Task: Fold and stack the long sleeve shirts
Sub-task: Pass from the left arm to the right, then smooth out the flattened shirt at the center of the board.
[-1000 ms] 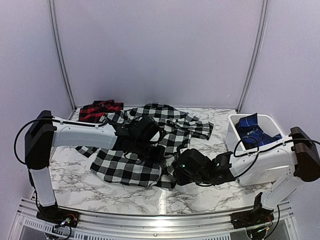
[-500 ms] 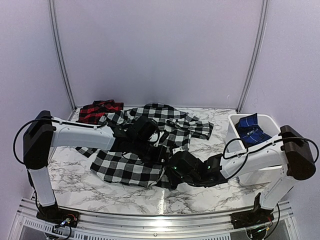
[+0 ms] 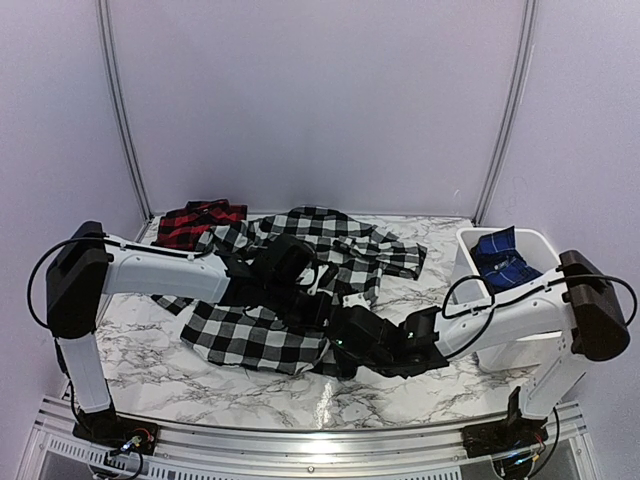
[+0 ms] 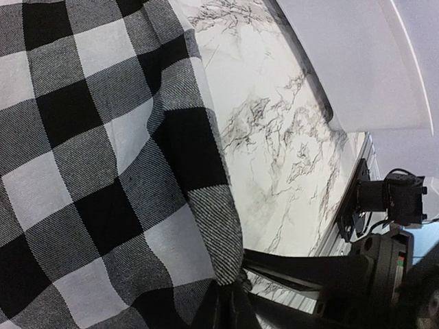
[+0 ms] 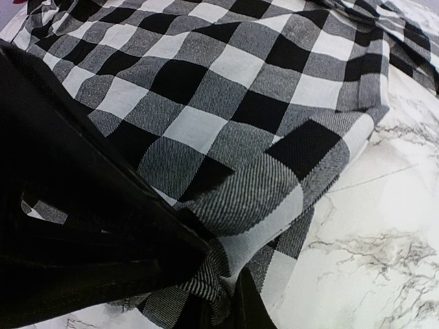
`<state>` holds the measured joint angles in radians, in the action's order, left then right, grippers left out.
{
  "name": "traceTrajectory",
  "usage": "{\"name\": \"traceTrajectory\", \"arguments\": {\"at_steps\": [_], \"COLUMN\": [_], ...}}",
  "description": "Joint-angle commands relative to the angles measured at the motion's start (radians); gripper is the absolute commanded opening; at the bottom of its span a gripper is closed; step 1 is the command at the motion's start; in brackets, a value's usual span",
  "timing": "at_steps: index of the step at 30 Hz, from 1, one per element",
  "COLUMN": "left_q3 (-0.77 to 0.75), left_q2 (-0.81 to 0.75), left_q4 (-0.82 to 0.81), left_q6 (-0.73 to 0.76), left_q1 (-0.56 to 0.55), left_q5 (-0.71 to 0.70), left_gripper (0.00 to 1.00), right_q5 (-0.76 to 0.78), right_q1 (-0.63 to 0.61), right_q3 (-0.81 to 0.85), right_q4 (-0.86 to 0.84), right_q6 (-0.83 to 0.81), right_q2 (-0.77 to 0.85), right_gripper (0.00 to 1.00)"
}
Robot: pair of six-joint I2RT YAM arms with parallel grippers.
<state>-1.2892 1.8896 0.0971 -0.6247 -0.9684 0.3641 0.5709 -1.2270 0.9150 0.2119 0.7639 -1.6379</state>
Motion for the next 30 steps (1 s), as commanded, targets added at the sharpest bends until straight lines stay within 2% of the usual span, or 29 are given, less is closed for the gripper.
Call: {"name": "traceTrajectory", "arguments": {"at_steps": [1, 6, 9, 12, 14, 21, 27, 30], "left_q3": [0.023, 0.077, 0.122, 0.146, 0.170, 0.232, 0.264, 0.278], "left_q2": [-0.049, -0.098, -0.118, -0.103, -0.094, -0.062, -0.047, -0.054], "left_q4": [-0.022, -0.078, -0.116, -0.119, -0.128, -0.144, -0.131, -0.130], "left_q6": [0.004, 0.014, 0.025, 0.017, 0.006, -0.028, -0.026, -0.026], "left_q1": [0.004, 0.004, 0.005, 0.015, 0.023, 0.058, 0.062, 0.062], "left_q5": [0.015, 0.018, 0.012, 0.006, -0.003, -0.024, -0.043, -0.042], "left_gripper": [0.12, 0.37, 0.45, 0.44, 0.41, 0.36, 0.34, 0.34], "right_q5": [0.055, 0.080, 0.076, 0.056, 0.033, -0.051, -0.082, -0.117], "right_q1": [-0.035, -0.062, -0.063, -0.063, -0.063, -0.064, -0.065, -0.043], "right_q3": [0.042, 0.034, 0.000, -0.046, -0.079, -0.152, -0.101, -0.034], "right_q4": [0.138, 0.300, 0.365, 0.393, 0.391, 0.376, 0.425, 0.379], "right_q6": [0.074, 0.166, 0.222, 0.249, 0.254, 0.258, 0.213, 0.123], "right_q2": [0.010, 0.038, 0.073, 0.103, 0.117, 0.144, 0.279, 0.330], "right_gripper": [0.04, 0.00, 0.00, 0.01, 0.08, 0.21, 0.36, 0.45]}}
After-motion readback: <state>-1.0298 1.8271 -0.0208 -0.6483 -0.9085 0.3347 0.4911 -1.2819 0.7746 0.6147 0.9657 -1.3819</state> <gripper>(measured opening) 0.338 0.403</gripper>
